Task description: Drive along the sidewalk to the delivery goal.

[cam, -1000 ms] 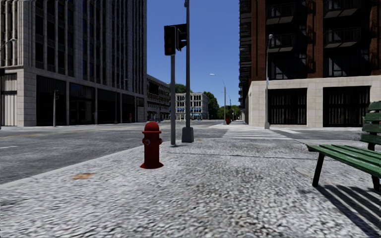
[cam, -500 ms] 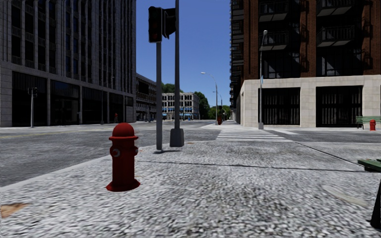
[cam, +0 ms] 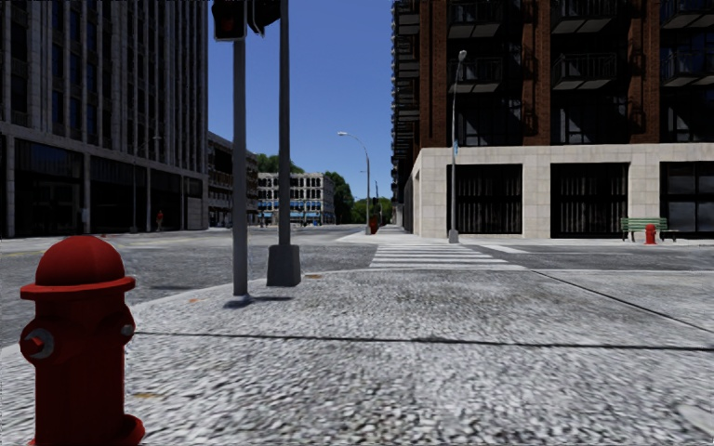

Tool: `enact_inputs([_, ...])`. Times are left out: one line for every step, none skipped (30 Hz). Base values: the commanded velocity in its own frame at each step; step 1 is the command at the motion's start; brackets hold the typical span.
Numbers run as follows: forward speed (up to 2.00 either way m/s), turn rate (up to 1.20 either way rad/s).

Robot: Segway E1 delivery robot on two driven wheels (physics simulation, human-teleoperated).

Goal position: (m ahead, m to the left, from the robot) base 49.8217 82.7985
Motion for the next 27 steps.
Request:
enact_inputs([1.81,-1.20])
enact_inputs([1.81,-1.20])
enact_inputs([1.81,-1.20])
enact_inputs([1.81,-1.20])
enact_inputs([1.81,-1.13])
enact_inputs([1.81,-0.33])
enact_inputs([1.81,-0.13])
enact_inputs([1.81,-0.05])
enact_inputs([1.81,-0.05])
enact_inputs([1.81,0.00])
enact_inputs([1.81,0.00])
enact_inputs([1.81,0.00])
enact_inputs([1.81,0.00])
enact_inputs([1.81,0.00])
enact_inputs([1.81,0.00])
enact_inputs([1.81,0.00])
enact_inputs([1.81,0.00])
enact_inputs([1.81,0.00])
enact_inputs([1.81,0.00])
enact_inputs([1.81,0.00])
enact_inputs([1.81,0.00])
enact_inputs([1.81,0.00])
enact_inputs([1.81,0.00])
enact_inputs([1.81,0.00])
enact_inputs([1.81,0.00])
enact_inputs([1.81,0.00])
enact_inputs([1.81,0.09])
